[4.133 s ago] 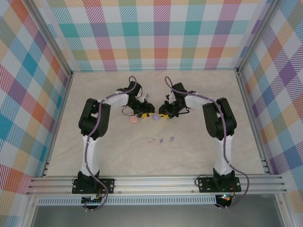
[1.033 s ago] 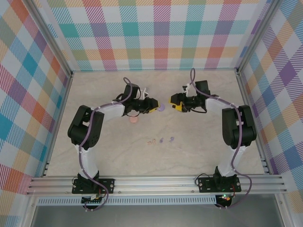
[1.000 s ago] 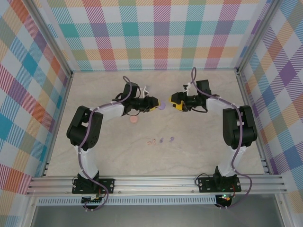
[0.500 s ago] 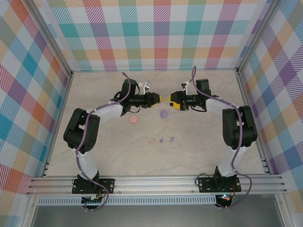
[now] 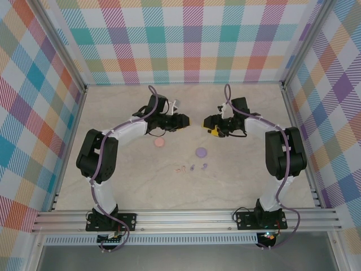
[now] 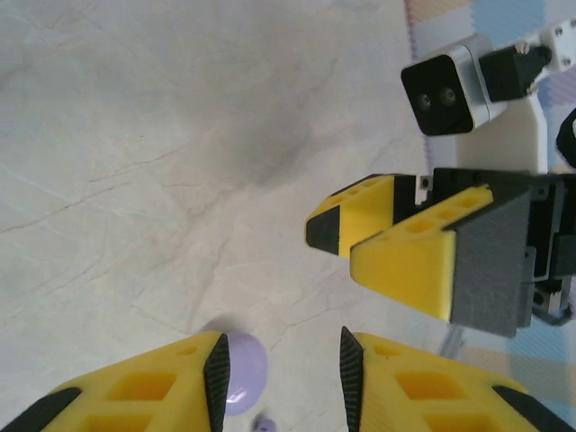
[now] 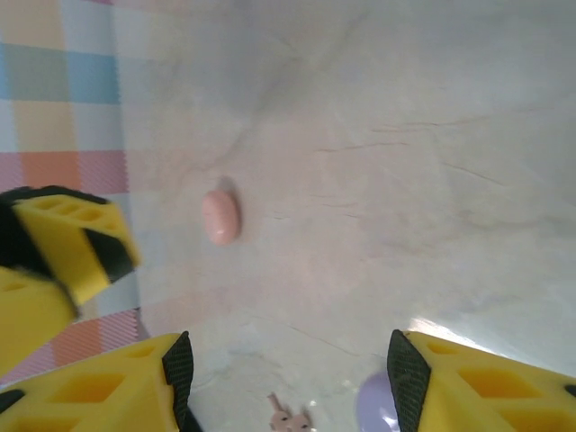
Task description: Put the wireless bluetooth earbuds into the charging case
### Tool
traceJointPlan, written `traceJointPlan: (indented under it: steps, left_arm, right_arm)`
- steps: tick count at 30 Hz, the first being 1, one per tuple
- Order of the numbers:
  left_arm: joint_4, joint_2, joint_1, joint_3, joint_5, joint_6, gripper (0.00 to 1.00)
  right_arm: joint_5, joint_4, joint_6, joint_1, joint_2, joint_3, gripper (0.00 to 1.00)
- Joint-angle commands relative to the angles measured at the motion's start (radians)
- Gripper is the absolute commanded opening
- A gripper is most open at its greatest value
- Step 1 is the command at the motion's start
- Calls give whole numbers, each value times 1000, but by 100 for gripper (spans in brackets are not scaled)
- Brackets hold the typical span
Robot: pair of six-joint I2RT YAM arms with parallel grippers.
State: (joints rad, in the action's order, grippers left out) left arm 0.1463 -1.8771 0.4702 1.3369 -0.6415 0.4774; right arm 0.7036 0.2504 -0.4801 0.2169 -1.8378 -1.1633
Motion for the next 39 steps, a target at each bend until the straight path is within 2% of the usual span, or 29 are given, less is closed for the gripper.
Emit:
traceJointPlan:
  steps: [1, 6, 10, 12, 18, 25, 32, 39]
  left_arm:
    - [250, -23, 48, 72, 92, -178, 43]
    - [409, -44, 125, 148, 200, -330, 53]
    - [482, -67, 211, 195, 302, -408, 62]
    - [538, -101, 242, 242, 360, -416, 64]
    - [701, -227, 318, 398, 546, -305, 69]
    - [717, -283, 387, 432, 592, -286, 74]
    - [693, -328, 398, 451, 573, -283, 75]
    - [693, -385, 400, 492, 601, -281, 74]
  right_arm:
    - [-161, 143, 78, 2, 32, -15, 62]
    - [-359, 223, 70, -7, 61, 13, 63]
    - [-406, 238, 52, -63, 90, 52, 63]
    - [-421, 248, 45, -94, 105, 66, 64]
    - [-427, 271, 58, -168, 154, 96, 65]
    - [-409, 264, 65, -196, 169, 118, 66]
    - [-377, 244, 54, -197, 155, 125, 66]
    - [-366, 239, 52, -195, 155, 129, 66]
